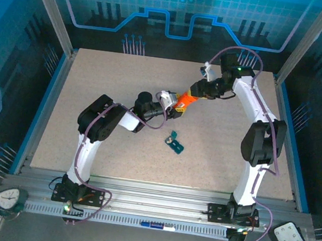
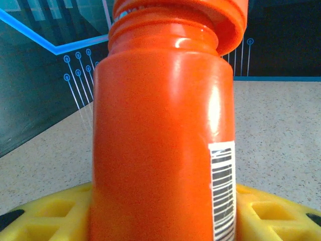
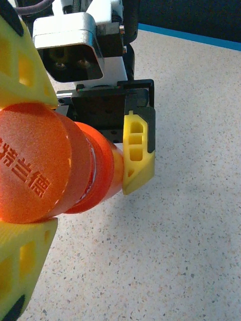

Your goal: Sort the pills into containers

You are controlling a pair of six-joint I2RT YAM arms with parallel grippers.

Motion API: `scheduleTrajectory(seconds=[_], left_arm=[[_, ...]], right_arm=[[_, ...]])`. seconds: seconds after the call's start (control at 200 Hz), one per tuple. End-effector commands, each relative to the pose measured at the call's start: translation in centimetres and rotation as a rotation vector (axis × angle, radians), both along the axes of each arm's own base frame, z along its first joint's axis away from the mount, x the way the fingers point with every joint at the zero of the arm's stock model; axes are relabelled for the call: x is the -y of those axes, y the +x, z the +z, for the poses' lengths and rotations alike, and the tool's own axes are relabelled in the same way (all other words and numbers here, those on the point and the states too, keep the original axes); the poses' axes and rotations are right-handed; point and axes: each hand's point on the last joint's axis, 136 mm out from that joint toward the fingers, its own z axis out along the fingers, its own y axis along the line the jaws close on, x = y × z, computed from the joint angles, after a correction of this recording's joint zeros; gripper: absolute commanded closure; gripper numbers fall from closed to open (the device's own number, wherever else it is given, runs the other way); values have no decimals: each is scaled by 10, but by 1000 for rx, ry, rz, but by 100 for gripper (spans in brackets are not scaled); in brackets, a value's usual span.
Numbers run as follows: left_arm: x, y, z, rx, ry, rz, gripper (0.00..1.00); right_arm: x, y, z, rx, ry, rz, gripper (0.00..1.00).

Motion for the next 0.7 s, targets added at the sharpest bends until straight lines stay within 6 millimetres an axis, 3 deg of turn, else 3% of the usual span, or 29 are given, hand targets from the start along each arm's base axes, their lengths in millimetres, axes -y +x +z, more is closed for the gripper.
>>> scheduleTrajectory(seconds=[0.0, 0.695], left_arm=[[5, -2, 23, 84, -20, -45, 100], [16, -15, 42, 118, -10, -129, 100]], right_arm=[[-8, -5, -5, -33, 4, 39, 60], [-17, -15, -25, -154, 50, 51, 62]])
